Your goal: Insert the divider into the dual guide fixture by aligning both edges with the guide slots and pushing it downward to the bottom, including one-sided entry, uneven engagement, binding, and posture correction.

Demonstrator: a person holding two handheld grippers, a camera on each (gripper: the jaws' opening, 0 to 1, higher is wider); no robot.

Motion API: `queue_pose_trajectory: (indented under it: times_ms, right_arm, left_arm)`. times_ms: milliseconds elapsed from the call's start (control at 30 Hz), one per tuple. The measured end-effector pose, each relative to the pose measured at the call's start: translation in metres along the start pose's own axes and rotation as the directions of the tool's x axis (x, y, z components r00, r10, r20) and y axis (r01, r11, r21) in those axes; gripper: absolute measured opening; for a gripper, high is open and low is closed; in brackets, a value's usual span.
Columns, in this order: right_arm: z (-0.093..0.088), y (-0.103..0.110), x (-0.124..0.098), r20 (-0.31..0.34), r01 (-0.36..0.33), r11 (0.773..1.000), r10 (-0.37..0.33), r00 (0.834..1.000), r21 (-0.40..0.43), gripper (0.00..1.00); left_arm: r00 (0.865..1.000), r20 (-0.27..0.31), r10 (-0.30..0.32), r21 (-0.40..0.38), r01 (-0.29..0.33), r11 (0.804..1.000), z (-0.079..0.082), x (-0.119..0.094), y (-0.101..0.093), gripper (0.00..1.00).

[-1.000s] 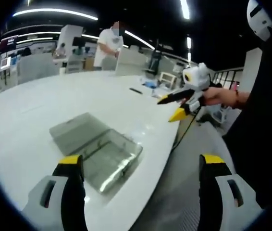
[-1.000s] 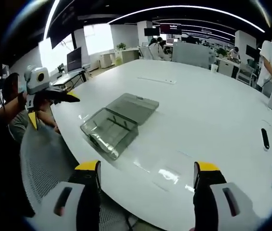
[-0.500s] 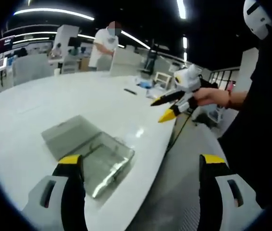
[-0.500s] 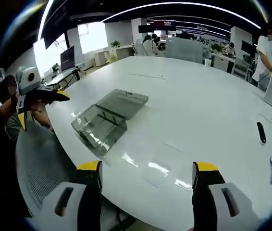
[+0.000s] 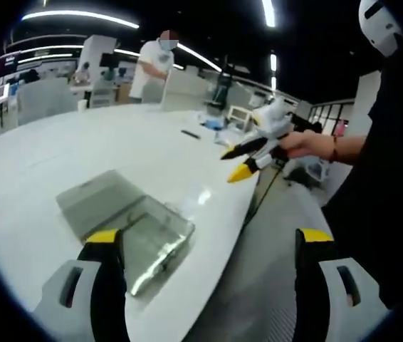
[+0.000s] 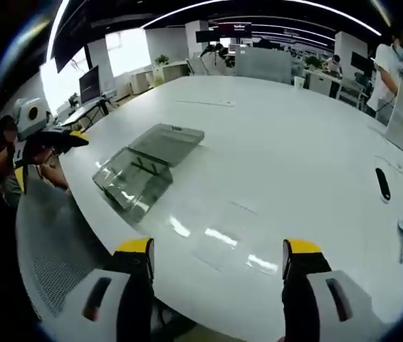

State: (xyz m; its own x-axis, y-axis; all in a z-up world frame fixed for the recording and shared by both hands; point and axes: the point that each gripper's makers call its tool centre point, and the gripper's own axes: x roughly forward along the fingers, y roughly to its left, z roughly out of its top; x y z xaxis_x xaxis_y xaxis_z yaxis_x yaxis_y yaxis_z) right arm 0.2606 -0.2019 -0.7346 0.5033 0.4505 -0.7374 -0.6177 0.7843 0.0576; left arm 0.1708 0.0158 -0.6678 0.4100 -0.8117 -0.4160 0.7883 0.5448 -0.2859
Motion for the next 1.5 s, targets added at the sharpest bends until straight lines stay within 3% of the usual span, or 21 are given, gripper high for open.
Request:
queue_pose_trajectory:
  times_ms: [467,1500]
  right_arm:
    - [-0.015,-0.013,0.009,-0.046,0.022,0.999,-0.02,0.999,0.029,0.7]
    - [-0.026,0.007,0.032,-0.09,-0.022,0.998,0.026,0.996,0.054,0.66]
  left_arm:
    - [1.0,-0.002,-0.012,-0.009,0.012,1.0,0.002,0.004,0.0,0.99]
    - [0.999,-0.014,-0.049,-0.014,0.049,0.999,-0.002,0.014,-0.011,0.99]
